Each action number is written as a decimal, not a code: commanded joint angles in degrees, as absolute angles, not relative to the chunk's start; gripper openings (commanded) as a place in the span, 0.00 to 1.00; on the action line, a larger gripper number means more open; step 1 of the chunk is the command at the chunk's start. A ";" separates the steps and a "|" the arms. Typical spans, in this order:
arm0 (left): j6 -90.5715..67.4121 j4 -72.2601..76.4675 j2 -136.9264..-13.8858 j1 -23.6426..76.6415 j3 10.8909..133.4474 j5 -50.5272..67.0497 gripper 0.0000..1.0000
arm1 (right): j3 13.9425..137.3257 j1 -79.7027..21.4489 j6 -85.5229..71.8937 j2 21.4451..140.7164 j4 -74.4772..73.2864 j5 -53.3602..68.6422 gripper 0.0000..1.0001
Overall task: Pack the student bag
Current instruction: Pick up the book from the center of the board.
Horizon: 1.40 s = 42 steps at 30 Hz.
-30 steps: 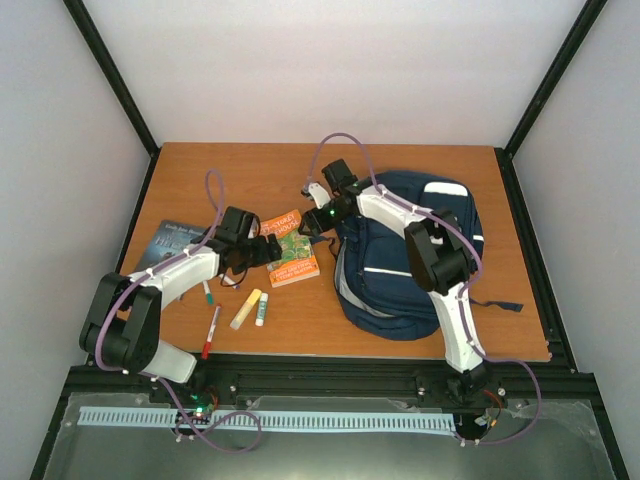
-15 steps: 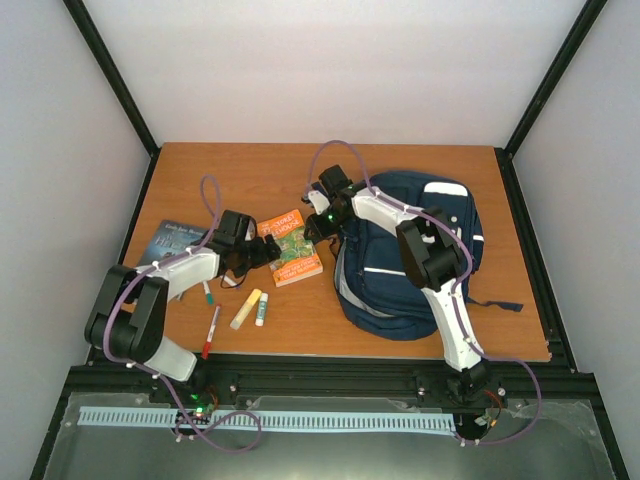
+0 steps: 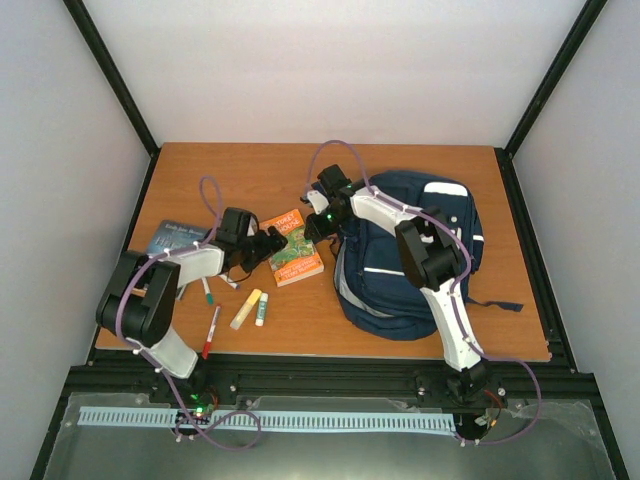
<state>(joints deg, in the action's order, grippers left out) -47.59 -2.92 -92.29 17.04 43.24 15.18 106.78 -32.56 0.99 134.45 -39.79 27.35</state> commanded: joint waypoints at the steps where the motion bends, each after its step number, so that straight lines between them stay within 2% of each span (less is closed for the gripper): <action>1: -51.10 1.13 -96.40 16.72 42.21 18.76 0.95 | 105.44 -31.89 1.46 140.79 -44.02 17.60 0.20; 7: -57.35 15.80 -100.99 16.80 39.66 26.68 0.95 | 105.16 -31.95 1.76 142.87 -44.62 19.04 0.17; 11: -59.66 21.88 -97.70 16.86 38.51 28.89 0.93 | 104.90 -32.08 1.89 143.00 -44.68 20.35 0.16; 20: -59.13 16.03 -83.13 17.25 40.67 26.66 0.87 | 105.50 -32.08 1.77 143.43 -45.00 23.35 0.16; 32: -61.89 11.55 -88.24 18.23 42.60 24.34 0.80 | 105.14 -32.08 1.56 142.46 -44.82 25.79 0.17; 38: -62.04 8.36 -88.84 18.72 43.76 23.25 0.68 | 105.15 -32.08 1.50 142.64 -44.74 26.27 0.18; 42: -62.50 9.46 -89.24 18.72 43.42 23.87 0.49 | 105.08 -32.08 1.41 142.78 -44.65 26.73 0.19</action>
<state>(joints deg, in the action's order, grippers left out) -61.84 7.86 -88.88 17.91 40.99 22.94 108.60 -30.74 1.28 137.12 -37.80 28.32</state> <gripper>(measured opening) 0.568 0.182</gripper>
